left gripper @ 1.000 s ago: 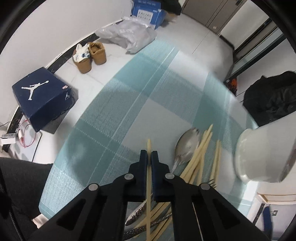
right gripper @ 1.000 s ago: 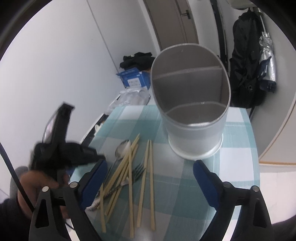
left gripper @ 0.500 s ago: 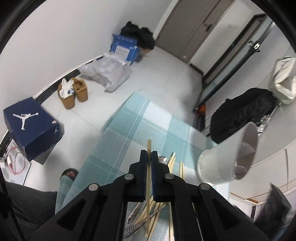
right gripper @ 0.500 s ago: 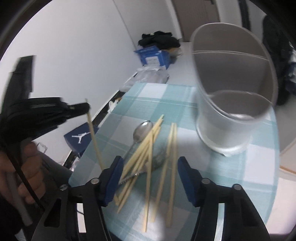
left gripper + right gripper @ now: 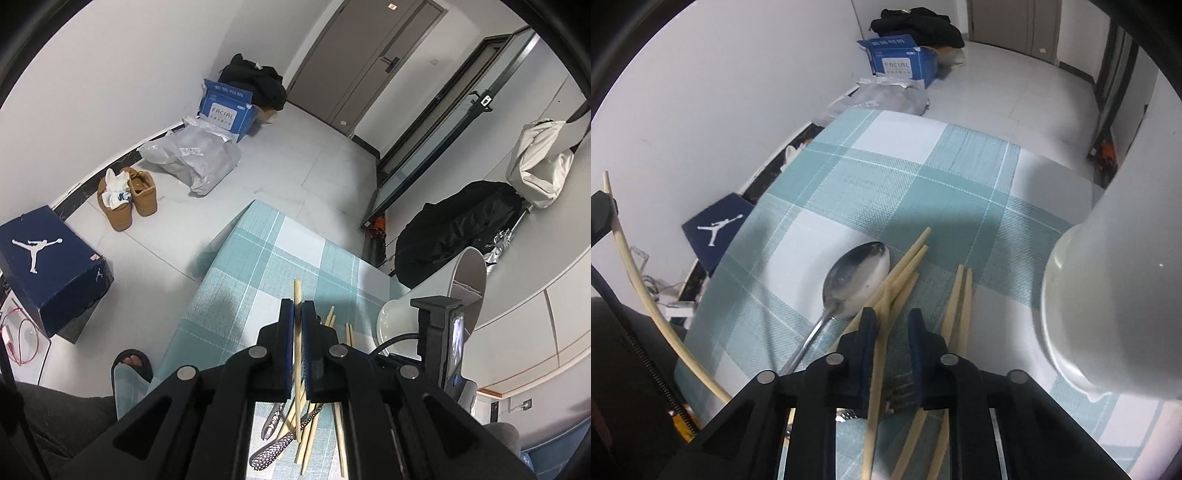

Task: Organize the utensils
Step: 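Grasp another wooden chopstick with the right tool while the left tool lifts its chopstick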

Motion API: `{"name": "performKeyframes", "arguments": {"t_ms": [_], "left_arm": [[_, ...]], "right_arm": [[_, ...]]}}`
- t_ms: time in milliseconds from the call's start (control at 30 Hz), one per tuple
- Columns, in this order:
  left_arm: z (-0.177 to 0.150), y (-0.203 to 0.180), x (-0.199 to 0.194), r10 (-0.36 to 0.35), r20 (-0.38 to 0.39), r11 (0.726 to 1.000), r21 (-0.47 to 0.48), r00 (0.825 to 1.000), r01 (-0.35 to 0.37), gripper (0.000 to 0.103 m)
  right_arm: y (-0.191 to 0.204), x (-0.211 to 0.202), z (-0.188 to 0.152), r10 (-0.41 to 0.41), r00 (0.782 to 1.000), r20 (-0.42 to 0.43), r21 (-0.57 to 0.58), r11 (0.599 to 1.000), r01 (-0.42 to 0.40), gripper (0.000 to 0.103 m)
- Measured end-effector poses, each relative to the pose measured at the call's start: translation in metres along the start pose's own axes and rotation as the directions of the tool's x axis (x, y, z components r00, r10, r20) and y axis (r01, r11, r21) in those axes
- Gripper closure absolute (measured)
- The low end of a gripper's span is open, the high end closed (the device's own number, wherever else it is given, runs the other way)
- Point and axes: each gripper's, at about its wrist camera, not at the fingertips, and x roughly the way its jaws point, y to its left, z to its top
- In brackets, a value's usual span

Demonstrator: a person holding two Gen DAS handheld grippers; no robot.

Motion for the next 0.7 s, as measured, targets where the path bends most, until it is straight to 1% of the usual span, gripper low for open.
{"name": "performKeyframes", "arguments": {"t_ms": [33, 67, 167, 233, 333, 400, 433, 500, 533, 700], "left_arm": [[0.001, 0.0, 0.0, -0.005, -0.003, 1.0, 0.003, 1.0, 0.005, 0.102], [-0.001, 0.001, 0.0, -0.007, -0.005, 1.0, 0.004, 1.0, 0.007, 0.102], [-0.001, -0.002, -0.002, -0.016, -0.008, 1.0, 0.019, 1.0, 0.016, 0.102], [-0.001, -0.003, -0.004, -0.015, -0.005, 0.999, 0.036, 1.0, 0.015, 0.102], [-0.003, -0.011, -0.008, -0.016, -0.004, 0.997, 0.075, 1.0, 0.016, 0.102], [-0.005, -0.019, -0.011, -0.016, -0.009, 0.995, 0.102, 1.0, 0.017, 0.102], [-0.006, -0.023, -0.012, -0.017, -0.013, 0.993, 0.115, 1.0, 0.018, 0.102], [-0.009, -0.029, -0.016, -0.013, -0.014, 0.989, 0.145, 1.0, 0.014, 0.102], [-0.011, -0.033, -0.018, -0.011, -0.012, 0.987, 0.163, 1.0, 0.012, 0.102], [-0.017, -0.054, -0.029, -0.014, -0.011, 0.974, 0.226, 1.0, 0.016, 0.102]], "right_arm": [[-0.001, 0.0, -0.001, 0.014, 1.0, -0.003, 0.003, 1.0, -0.014, 0.096], [-0.001, 0.0, -0.002, 0.018, 1.0, -0.004, 0.004, 1.0, -0.018, 0.098], [-0.004, -0.004, -0.004, 0.035, 0.999, 0.016, 0.015, 0.999, -0.035, 0.098], [-0.005, -0.018, -0.007, 0.043, 0.998, 0.048, 0.02, 0.999, -0.044, 0.098], [-0.005, -0.045, -0.011, 0.058, 0.991, 0.122, 0.019, 0.998, -0.061, 0.098], [-0.005, -0.069, -0.019, 0.061, 0.979, 0.196, 0.012, 0.998, -0.064, 0.098], [-0.006, -0.076, -0.022, 0.061, 0.975, 0.216, 0.011, 0.998, -0.065, 0.098], [-0.006, -0.096, -0.033, 0.061, 0.96, 0.273, 0.014, 0.998, -0.067, 0.098], [-0.006, -0.108, -0.041, 0.061, 0.949, 0.309, 0.016, 0.997, -0.069, 0.098], [-0.008, -0.14, -0.063, 0.028, 0.913, 0.407, 0.049, 0.997, -0.053, 0.098]]}}
